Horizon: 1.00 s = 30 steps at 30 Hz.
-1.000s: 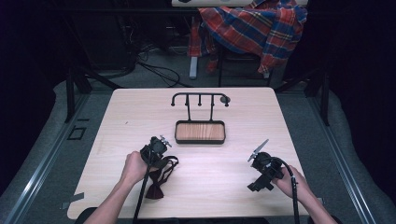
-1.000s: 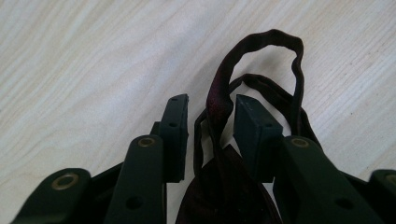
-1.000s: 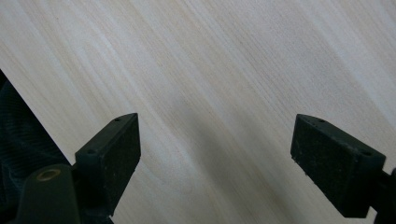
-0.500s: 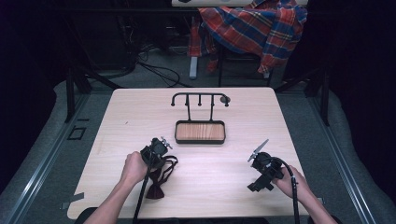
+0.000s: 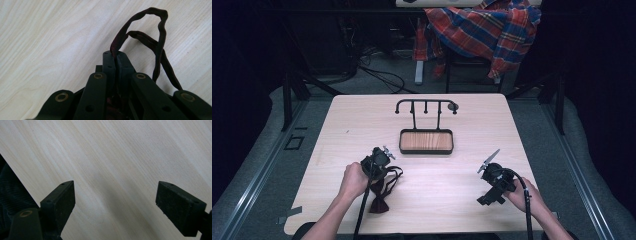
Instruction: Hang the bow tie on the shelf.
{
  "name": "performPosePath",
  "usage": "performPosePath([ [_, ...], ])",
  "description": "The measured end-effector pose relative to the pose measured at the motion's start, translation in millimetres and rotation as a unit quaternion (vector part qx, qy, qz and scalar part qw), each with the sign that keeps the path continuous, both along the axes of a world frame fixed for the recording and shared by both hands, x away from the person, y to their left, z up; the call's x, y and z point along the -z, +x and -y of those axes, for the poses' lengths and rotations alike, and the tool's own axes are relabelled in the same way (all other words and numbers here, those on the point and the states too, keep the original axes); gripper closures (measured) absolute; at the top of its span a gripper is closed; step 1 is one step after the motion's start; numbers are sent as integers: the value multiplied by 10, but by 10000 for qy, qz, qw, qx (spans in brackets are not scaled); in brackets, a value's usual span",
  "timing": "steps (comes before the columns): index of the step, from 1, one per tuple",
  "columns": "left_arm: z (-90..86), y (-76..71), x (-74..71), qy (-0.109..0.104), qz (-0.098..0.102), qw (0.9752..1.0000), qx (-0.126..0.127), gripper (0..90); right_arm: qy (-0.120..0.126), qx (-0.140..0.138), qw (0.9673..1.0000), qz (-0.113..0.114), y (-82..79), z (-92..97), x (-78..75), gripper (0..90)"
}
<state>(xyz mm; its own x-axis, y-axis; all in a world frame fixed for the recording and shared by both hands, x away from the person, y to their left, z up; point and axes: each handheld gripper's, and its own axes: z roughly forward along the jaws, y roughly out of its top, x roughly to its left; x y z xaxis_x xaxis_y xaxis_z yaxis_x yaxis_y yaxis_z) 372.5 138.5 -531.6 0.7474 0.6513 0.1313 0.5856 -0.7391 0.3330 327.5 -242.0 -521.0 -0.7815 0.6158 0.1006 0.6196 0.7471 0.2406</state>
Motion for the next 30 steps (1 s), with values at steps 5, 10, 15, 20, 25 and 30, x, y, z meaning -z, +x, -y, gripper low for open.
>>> performPosePath([
  [5,-44,-48,-103,-172,169,9997,14,871,47,69,10000,24,2,6,-2,159],
  [10,-75,-88,-198,-329,346,9989,-9,872,-2,26,10000,33,-6,-3,-8,159],
  [15,-90,-139,-302,-536,481,9974,-83,875,1,37,10000,54,-6,6,-17,159],
  [20,-100,-176,-405,-753,624,9951,-157,876,161,146,9997,59,-17,12,4,160],
  [25,-118,-173,-465,-862,718,9935,-202,876,-77,105,9999,90,6,28,-24,159],
  [30,-135,-144,-494,-889,735,9928,-313,876,61,175,9998,83,2,30,-14,159],
])
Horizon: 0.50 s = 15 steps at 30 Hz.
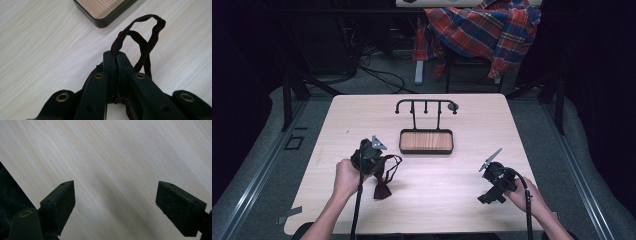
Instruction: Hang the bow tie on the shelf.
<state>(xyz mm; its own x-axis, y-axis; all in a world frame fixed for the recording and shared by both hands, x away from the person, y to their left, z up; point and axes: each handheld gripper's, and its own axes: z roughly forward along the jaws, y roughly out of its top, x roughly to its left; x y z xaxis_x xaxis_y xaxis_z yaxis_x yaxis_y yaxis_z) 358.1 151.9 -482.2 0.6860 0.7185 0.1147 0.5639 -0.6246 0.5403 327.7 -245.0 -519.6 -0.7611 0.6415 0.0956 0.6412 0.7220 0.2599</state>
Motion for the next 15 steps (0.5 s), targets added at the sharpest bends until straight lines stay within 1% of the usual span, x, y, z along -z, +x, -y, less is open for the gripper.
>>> performPosePath([
  [1,-4,8,-27,-50,24,10000,-59,876,2,1,10000,0,0,0,0,159],
  [2,-10,15,-53,-120,-8,9999,-61,876,-13,-16,10000,-7,1,0,-3,159],
  [3,-10,17,-64,-167,22,9998,-81,876,-34,-31,10000,7,0,0,-10,159],
  [6,-1,31,-116,-194,119,9997,-104,876,-34,-37,10000,17,3,0,-13,159],
  [7,2,40,-133,-179,142,9997,-113,877,52,6,10000,9,-2,-3,-3,159],
  [8,1,54,-152,-161,169,9997,-122,876,52,15,10000,3,-2,-2,-1,159],
  [10,-5,76,-174,-180,196,9996,-130,876,7,-23,10000,-7,3,0,-7,159],
  [11,-5,89,-185,-168,252,9994,-158,876,2,-26,10000,-6,2,0,-9,159],
  [12,-7,97,-192,-167,274,9993,-170,877,-60,-41,10000,25,4,1,-18,159],
  [15,-20,128,-209,-181,292,9992,-205,877,-56,-43,10000,24,3,0,-18,159],
])
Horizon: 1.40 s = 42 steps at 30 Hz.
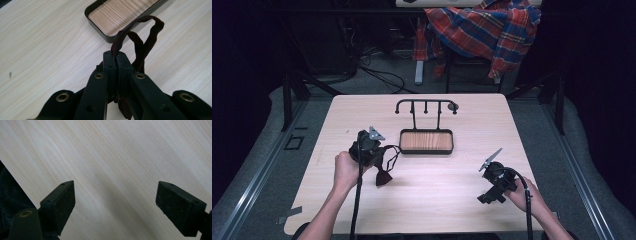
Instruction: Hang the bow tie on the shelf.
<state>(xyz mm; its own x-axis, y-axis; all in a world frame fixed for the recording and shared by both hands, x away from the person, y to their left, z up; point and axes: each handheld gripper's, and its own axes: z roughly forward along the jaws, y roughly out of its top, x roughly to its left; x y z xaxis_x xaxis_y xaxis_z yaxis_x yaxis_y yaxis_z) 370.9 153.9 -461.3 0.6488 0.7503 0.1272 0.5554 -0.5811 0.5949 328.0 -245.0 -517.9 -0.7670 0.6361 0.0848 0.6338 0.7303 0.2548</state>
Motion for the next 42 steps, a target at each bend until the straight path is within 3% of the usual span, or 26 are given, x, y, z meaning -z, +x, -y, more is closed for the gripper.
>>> performPosePath([
  [13,-58,221,-38,-73,78,9999,-66,877,125,127,9998,-28,11,34,10,159],
  [15,-66,249,-48,-57,66,9999,-73,877,50,125,9999,-9,19,42,2,159],
  [21,-64,309,-88,-68,120,9998,-115,877,170,172,9997,-56,23,50,14,159],
  [24,-53,341,-102,-57,168,9998,-132,877,89,166,9998,-25,37,62,15,159],
  [42,-4,442,-201,-14,259,9996,-104,877,163,166,9997,-15,29,67,12,159],
])
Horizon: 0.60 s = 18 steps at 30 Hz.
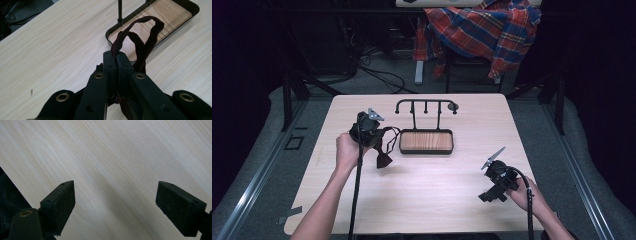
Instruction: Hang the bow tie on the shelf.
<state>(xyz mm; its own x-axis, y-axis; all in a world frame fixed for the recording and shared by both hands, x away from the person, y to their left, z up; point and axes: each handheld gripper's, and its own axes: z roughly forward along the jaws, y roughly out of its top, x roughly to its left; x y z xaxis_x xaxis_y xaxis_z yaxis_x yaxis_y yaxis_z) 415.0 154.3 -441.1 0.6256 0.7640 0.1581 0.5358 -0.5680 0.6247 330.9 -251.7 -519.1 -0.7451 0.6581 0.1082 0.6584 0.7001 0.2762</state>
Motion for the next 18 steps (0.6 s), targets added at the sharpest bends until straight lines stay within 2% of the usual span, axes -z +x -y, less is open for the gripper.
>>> performPosePath([
  [5,34,24,-56,53,-1,10000,69,876,102,60,9999,-16,-6,3,11,159],
  [8,48,32,-79,38,21,10000,65,876,-16,-3,10000,-2,0,14,-8,159],
  [18,98,113,-168,34,128,9999,37,876,5,3,10000,12,3,24,-5,159],
])
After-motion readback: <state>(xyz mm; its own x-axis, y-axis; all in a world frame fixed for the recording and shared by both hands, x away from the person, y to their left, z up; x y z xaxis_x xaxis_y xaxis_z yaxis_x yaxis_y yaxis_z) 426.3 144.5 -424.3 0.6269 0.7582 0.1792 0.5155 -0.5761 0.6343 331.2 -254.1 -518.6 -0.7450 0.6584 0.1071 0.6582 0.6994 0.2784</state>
